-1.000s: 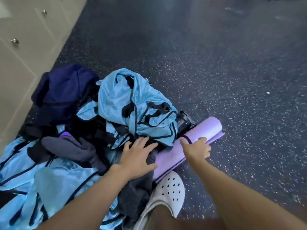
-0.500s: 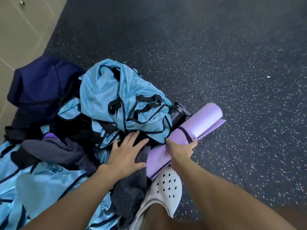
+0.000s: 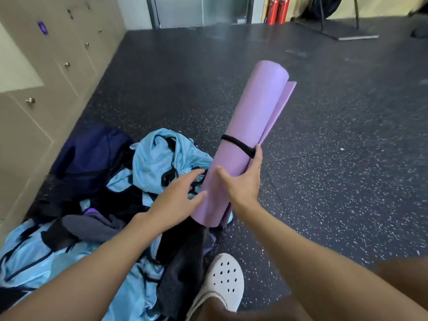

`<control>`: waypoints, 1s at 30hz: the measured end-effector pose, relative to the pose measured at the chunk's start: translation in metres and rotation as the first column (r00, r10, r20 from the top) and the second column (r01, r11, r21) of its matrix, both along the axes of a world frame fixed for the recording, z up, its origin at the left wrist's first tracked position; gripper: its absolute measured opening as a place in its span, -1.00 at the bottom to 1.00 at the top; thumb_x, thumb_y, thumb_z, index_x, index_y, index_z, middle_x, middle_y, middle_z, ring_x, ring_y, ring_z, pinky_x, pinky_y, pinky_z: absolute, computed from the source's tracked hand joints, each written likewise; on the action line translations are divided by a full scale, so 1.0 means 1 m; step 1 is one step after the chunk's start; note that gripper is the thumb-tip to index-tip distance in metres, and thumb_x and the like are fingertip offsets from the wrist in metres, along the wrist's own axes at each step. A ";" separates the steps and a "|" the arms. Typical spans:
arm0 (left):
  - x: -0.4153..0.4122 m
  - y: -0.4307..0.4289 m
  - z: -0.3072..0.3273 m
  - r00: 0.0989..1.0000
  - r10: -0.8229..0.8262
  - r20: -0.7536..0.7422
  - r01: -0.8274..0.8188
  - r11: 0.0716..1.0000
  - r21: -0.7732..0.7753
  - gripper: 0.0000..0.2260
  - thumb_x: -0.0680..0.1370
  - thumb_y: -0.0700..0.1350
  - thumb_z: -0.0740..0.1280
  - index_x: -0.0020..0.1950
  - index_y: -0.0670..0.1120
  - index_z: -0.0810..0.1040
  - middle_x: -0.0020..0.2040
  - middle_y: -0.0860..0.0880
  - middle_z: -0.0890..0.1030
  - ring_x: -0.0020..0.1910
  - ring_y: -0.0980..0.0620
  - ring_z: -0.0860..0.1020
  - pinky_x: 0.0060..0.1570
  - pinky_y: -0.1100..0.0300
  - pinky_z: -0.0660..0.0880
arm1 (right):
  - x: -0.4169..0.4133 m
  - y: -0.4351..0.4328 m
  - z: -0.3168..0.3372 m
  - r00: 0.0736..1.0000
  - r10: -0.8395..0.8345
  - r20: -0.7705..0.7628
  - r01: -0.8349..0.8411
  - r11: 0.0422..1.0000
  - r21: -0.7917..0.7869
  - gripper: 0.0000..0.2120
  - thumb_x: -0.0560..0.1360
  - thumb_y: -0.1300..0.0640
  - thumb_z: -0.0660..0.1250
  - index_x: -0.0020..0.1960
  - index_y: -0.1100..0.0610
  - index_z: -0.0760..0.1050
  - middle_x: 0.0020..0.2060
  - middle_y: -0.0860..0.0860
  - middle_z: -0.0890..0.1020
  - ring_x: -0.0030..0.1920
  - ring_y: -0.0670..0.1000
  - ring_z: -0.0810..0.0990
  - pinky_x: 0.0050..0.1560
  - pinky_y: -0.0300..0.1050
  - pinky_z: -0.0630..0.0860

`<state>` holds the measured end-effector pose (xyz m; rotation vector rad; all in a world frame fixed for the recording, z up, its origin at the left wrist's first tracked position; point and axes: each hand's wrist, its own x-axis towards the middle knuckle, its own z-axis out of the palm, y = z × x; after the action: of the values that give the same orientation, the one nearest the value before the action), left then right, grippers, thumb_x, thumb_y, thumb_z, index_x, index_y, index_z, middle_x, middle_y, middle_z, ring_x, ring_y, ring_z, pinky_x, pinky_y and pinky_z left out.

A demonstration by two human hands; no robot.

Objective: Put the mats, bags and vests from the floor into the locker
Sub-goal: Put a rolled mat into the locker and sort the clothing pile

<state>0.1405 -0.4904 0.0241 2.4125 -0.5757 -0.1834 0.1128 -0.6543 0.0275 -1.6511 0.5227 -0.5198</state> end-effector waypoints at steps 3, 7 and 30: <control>0.001 0.013 0.048 0.995 0.089 0.040 -0.081 0.981 -0.175 -0.61 0.59 -0.05 0.33 0.42 0.11 0.41 0.20 0.07 0.54 0.06 0.08 0.58 0.15 0.04 0.54 | -0.003 0.024 0.035 0.990 0.104 0.098 -0.104 0.995 -0.006 0.03 0.24 -0.03 0.55 0.49 -0.27 -0.02 0.45 -0.07 0.34 0.39 -0.06 0.40 0.39 0.05 0.39; -0.015 0.048 0.104 0.989 0.137 0.052 -0.111 0.933 -0.342 -0.69 0.55 -0.11 0.34 0.27 0.13 0.51 0.17 0.04 0.59 0.07 0.09 0.61 0.15 0.07 0.55 | -0.023 0.059 0.069 0.934 0.297 0.197 -0.292 0.955 -0.053 0.03 0.25 0.01 0.56 0.51 -0.21 0.00 0.38 -0.07 0.42 0.32 -0.11 0.47 0.31 0.01 0.47; -0.120 0.335 0.229 0.566 0.824 -0.006 -0.439 0.296 -0.848 -0.12 0.38 0.00 0.53 0.51 0.31 0.05 0.44 0.09 0.43 0.32 0.09 0.52 0.24 -0.14 0.52 | -0.047 0.293 0.170 0.176 0.984 0.025 -0.952 0.177 -0.248 -0.36 0.35 -0.05 0.56 0.28 -0.34 0.29 0.22 -0.38 0.48 0.20 -0.37 0.49 0.14 -0.25 0.53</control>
<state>0.0208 -0.1551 0.2526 1.5545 0.2380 0.8662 0.0654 -0.3609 0.1974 -1.7006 -0.8408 0.3197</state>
